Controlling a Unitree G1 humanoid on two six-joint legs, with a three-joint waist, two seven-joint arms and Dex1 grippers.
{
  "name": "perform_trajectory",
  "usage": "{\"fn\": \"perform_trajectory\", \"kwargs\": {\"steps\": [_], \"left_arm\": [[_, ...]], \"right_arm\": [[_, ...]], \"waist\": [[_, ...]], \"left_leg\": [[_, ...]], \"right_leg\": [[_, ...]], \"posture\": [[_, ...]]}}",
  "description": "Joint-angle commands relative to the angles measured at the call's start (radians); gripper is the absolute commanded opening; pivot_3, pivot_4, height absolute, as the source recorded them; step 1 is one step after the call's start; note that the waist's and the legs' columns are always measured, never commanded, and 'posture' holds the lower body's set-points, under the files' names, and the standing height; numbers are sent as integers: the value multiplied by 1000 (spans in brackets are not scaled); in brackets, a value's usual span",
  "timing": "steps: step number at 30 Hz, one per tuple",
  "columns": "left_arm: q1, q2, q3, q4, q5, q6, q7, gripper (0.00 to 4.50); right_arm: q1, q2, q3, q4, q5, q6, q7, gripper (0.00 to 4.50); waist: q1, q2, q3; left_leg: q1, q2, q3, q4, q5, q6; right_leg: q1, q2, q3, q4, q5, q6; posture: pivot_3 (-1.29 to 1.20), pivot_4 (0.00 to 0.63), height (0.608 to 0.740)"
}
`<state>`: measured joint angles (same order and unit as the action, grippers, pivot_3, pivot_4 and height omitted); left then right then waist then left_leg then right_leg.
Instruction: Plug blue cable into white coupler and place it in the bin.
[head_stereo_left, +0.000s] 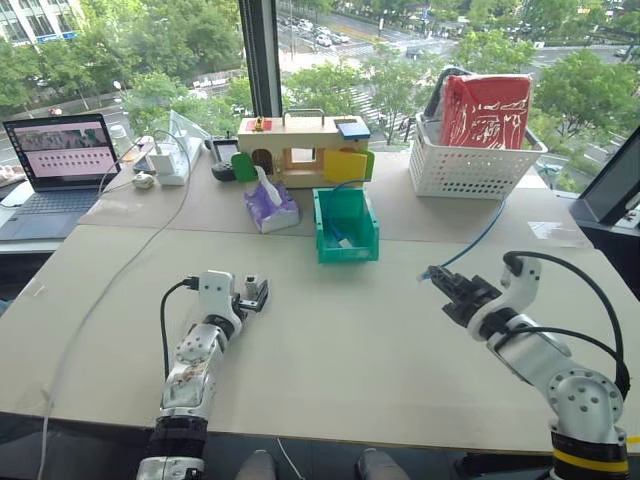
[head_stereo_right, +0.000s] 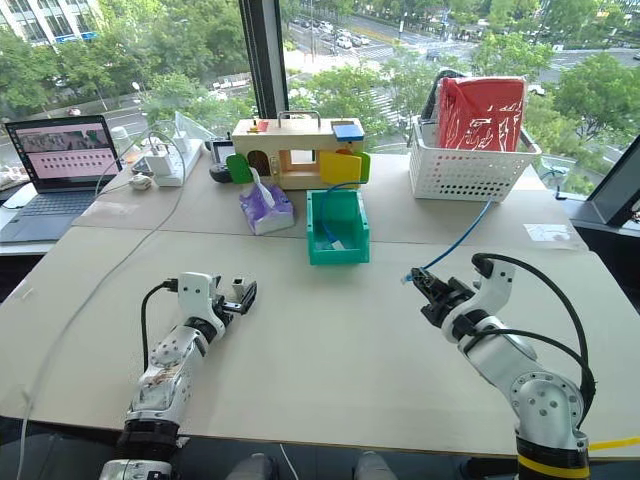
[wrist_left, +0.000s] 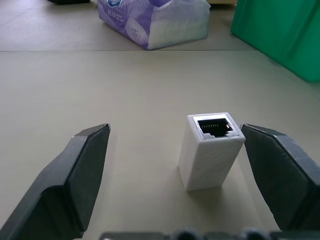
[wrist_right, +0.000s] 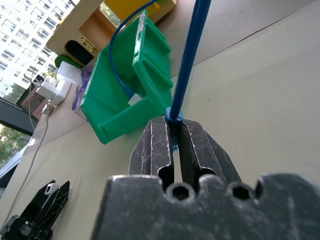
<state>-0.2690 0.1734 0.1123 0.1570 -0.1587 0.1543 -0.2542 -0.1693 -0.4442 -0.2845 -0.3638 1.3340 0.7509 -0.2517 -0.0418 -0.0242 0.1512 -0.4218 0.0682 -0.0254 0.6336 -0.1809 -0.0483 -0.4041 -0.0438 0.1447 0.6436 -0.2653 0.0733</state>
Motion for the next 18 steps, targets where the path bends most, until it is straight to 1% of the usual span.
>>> {"fn": "perform_trajectory", "kwargs": {"steps": [1,3,6,7,9,11,13,16,18], "left_arm": [[12,-16,-18,3,-10,36,-5,3463],[25,-18,-23,-9,-16,44,-17,2632],[42,-19,-28,-30,-23,57,-34,1702],[45,-18,-29,-36,-24,60,-39,1277],[47,-14,-31,-43,-24,66,-51,660],[37,0,-41,-46,-29,71,-90,675],[-5,35,-71,-38,-37,71,-182,675],[-85,80,-128,-25,-75,85,-351,675],[-137,112,-213,-21,-81,94,-506,675]], "right_arm": [[1,7,-17,-52,1,-7,-7,0],[6,11,-18,-56,2,-8,-11,0],[13,16,-17,-62,1,-9,-13,0],[14,17,-18,-64,2,-9,-14,0],[15,17,-18,-66,2,-10,-15,0],[13,19,-17,-66,3,-10,-17,0],[8,19,-17,-68,5,-10,-19,0],[9,17,-27,-79,6,-15,-24,0],[25,17,-42,-97,5,-25,-31,0]], "waist": [[1,0,0],[1,0,0],[0,0,0],[-1,0,0],[-1,0,0],[-2,0,0],[-1,0,0],[1,0,0],[-1,-1,0]], "left_leg": [[0,0,0,0,0,0],[0,0,0,0,0,0],[0,0,0,0,0,0],[0,0,0,0,0,0],[0,0,0,-1,0,0],[0,0,0,-1,0,0],[0,0,0,-1,0,0],[-2,0,0,-1,0,0],[-3,-1,0,-1,0,0]], "right_leg": [[0,0,0,0,0,0],[0,0,0,0,0,0],[0,0,0,-1,0,0],[0,0,0,-1,0,0],[0,0,0,-1,0,0],[0,0,0,-1,0,0],[0,0,0,-1,0,0],[-1,0,0,-2,0,0],[-1,0,0,-3,0,0]], "posture": [[0,150,725],[0,150,725],[0,150,725],[0,150,725],[0,150,725],[0,150,725],[0,150,725],[0,150,725],[0,150,725]]}}
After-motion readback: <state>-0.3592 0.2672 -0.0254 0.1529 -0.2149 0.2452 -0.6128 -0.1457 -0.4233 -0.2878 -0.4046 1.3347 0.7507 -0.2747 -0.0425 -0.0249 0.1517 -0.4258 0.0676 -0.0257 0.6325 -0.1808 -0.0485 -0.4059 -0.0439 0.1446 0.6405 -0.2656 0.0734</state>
